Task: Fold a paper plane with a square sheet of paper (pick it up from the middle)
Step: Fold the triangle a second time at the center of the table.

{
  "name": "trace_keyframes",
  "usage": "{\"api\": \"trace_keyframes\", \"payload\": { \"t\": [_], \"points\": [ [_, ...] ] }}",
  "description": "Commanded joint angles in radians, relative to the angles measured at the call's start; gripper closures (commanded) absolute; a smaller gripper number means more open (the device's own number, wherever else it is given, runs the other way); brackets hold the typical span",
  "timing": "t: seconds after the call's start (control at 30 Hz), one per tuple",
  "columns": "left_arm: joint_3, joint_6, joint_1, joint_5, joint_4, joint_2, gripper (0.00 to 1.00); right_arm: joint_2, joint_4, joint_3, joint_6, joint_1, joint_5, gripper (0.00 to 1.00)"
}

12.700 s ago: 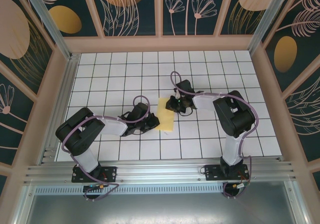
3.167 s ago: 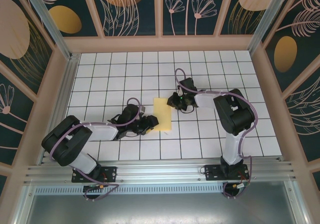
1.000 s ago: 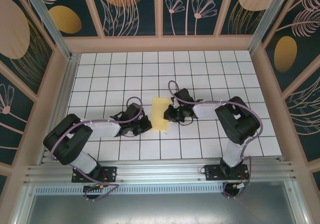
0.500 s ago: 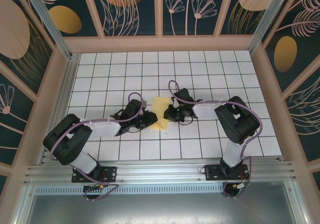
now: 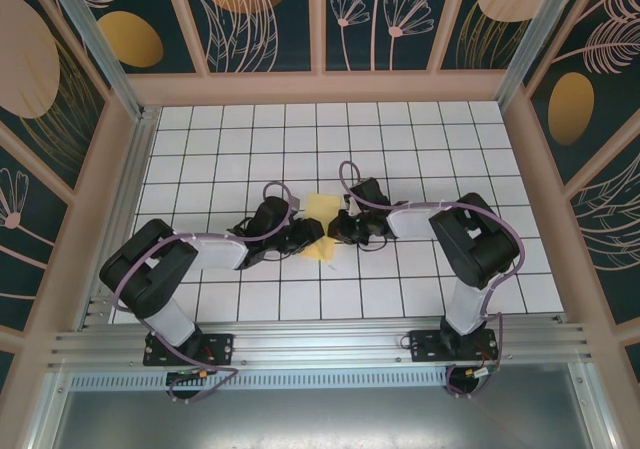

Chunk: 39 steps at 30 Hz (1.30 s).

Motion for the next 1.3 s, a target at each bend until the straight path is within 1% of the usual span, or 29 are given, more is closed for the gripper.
{"api": "trace_keyframes", "payload": {
  "t": [0.0, 0.17, 0.3, 0.4, 0.5, 0.67, 0.9, 1.0, 1.07, 1.17, 1.27],
  "points": [
    [0.025, -0.039, -0.005, 0.018, 0.1, 0.028, 0.62, 0.025, -0.022, -0.033, 0.013, -0.012, 0.022, 0.88],
    [-0.001, -0.085, -0.005, -0.011, 0.152, 0.048, 0.61, 0.015, -0.012, -0.049, 0.017, -0.018, 0.022, 0.88],
    [-0.019, -0.119, -0.005, -0.053, 0.194, 0.055, 0.64, 0.0, 0.03, -0.065, 0.012, -0.027, -0.001, 0.88],
    [-0.028, -0.137, -0.005, -0.057, 0.228, 0.071, 0.65, -0.012, 0.043, -0.062, 0.001, -0.031, -0.012, 0.87],
    [-0.031, -0.147, -0.005, -0.05, 0.251, 0.103, 0.63, -0.016, 0.042, -0.059, -0.004, -0.037, -0.017, 0.85],
    [-0.036, -0.15, -0.005, -0.058, 0.251, 0.108, 0.6, -0.049, 0.059, -0.072, 0.003, -0.049, -0.024, 0.84],
    [-0.032, -0.142, -0.005, -0.061, 0.24, 0.113, 0.6, -0.124, 0.108, -0.106, 0.01, -0.054, -0.02, 0.87],
    [-0.027, -0.143, -0.005, -0.059, 0.241, 0.126, 0.63, -0.135, 0.121, -0.116, 0.005, -0.055, -0.023, 0.87],
    [-0.026, -0.147, -0.005, -0.057, 0.247, 0.133, 0.65, -0.142, 0.144, -0.125, 0.004, -0.055, -0.039, 0.86],
    [-0.03, -0.149, -0.005, -0.055, 0.25, 0.135, 0.7, -0.15, 0.163, -0.129, -0.003, -0.055, -0.057, 0.8],
    [-0.032, -0.148, -0.005, -0.054, 0.249, 0.134, 0.75, -0.14, 0.147, -0.114, -0.016, -0.055, -0.053, 0.76]
  ]
}}
